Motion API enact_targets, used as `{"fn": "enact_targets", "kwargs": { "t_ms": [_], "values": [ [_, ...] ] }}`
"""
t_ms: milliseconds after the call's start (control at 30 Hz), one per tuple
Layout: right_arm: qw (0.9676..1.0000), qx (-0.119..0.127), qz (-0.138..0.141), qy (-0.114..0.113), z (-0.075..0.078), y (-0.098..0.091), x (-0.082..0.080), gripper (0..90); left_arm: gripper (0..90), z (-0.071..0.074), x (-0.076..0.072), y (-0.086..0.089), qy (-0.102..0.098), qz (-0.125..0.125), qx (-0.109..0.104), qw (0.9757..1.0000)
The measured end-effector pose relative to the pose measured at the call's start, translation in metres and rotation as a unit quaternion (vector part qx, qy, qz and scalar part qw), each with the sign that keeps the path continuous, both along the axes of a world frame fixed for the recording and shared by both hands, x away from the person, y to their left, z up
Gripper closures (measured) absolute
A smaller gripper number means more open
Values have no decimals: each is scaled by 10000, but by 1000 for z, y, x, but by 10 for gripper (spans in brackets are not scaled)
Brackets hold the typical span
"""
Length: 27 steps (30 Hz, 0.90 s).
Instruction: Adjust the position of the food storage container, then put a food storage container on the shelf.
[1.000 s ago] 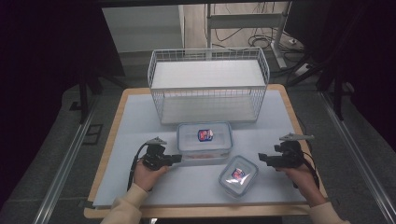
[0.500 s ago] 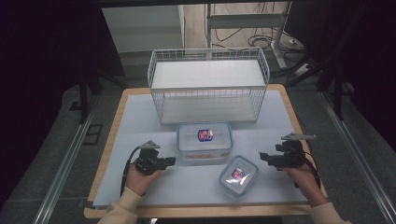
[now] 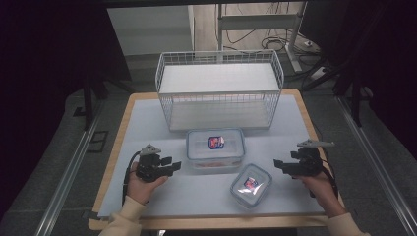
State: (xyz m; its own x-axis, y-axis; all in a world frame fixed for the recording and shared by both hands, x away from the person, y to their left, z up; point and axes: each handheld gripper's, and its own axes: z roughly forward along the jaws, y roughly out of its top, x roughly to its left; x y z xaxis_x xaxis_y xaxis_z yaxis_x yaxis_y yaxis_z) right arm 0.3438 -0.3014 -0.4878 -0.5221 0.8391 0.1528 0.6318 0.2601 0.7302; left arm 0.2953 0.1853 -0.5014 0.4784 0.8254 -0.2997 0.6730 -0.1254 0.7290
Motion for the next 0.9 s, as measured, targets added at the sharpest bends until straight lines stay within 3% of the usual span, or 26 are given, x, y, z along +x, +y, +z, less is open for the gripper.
{"fn": "enact_targets", "kwargs": {
  "t_ms": [133,367,533,633,800,900],
  "values": [
    [9997,197,50,-104,3,0,-1,147,265,3,1,6,-1,107,-211,9997],
    [9990,289,239,-229,7,3,-3,151,222,6,2,5,16,37,-201,9998],
    [9983,370,412,-197,11,8,-3,153,213,9,6,4,31,10,-288,9996],
    [9973,503,506,-145,16,13,-3,153,172,12,10,3,-25,208,-268,9994],
    [9956,666,657,-11,21,23,0,138,151,15,21,3,78,166,-440,9989],
    [9946,734,734,8,26,32,5,136,143,15,34,0,261,37,-629,9977]
  ]
}}
